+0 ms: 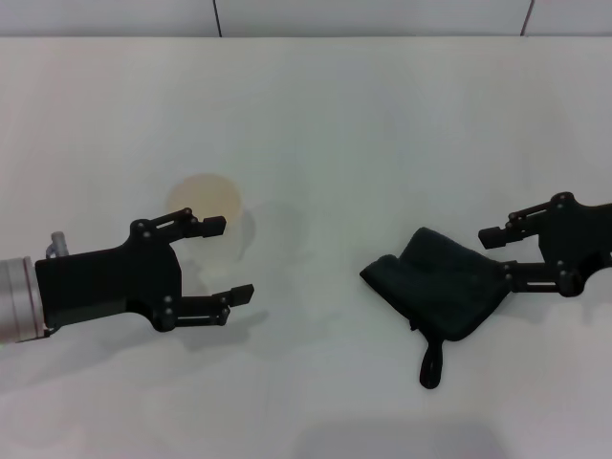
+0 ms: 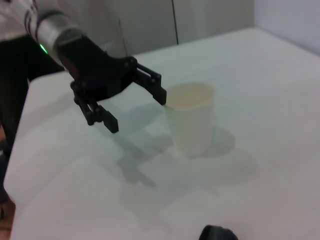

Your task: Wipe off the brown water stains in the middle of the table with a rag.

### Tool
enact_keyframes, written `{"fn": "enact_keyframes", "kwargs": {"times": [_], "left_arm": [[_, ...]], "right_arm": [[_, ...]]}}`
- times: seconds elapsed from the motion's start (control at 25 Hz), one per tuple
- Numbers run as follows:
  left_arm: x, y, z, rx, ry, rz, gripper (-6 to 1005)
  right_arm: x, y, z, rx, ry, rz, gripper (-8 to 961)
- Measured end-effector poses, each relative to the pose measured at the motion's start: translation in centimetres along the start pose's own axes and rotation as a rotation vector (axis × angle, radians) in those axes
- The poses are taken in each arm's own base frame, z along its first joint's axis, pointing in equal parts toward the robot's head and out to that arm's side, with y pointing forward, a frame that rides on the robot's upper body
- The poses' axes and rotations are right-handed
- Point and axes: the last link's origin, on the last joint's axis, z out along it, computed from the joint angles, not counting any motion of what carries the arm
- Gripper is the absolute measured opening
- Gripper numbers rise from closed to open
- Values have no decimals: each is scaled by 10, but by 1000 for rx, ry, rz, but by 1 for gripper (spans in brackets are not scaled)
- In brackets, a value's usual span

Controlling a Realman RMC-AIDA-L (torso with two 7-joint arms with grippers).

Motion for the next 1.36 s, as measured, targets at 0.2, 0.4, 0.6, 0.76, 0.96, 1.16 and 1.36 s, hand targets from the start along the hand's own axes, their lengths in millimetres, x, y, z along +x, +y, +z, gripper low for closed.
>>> {"fn": "enact_keyframes", "kwargs": {"times": [0.2,0.4,0.6,0.76,0.96,1.16,1.36], "left_arm": [[-2,4,-1,-12,25,-24,888],[-2,6,-4,-32,33,-30,888],[-6,7,-9,-34,43,-59,888],[-7,7,-9,-33,46,-67,887],[-7,7,-9,-28,47,-69,887],[-7,6,-10,-23,52,-70,887],[-7,6,-10,-21,51,-71,888]], "right_arm": [[14,3,-5,12,-78,-6,409],[23,4,-2,20,-90,-27,408],[28,4,-1,39,-138,-31,408],[28,5,-2,46,-163,-31,408],[28,7,-5,43,-180,-29,409],[29,8,-7,43,-186,-27,409],[32,9,-9,46,-184,-21,409]]}}
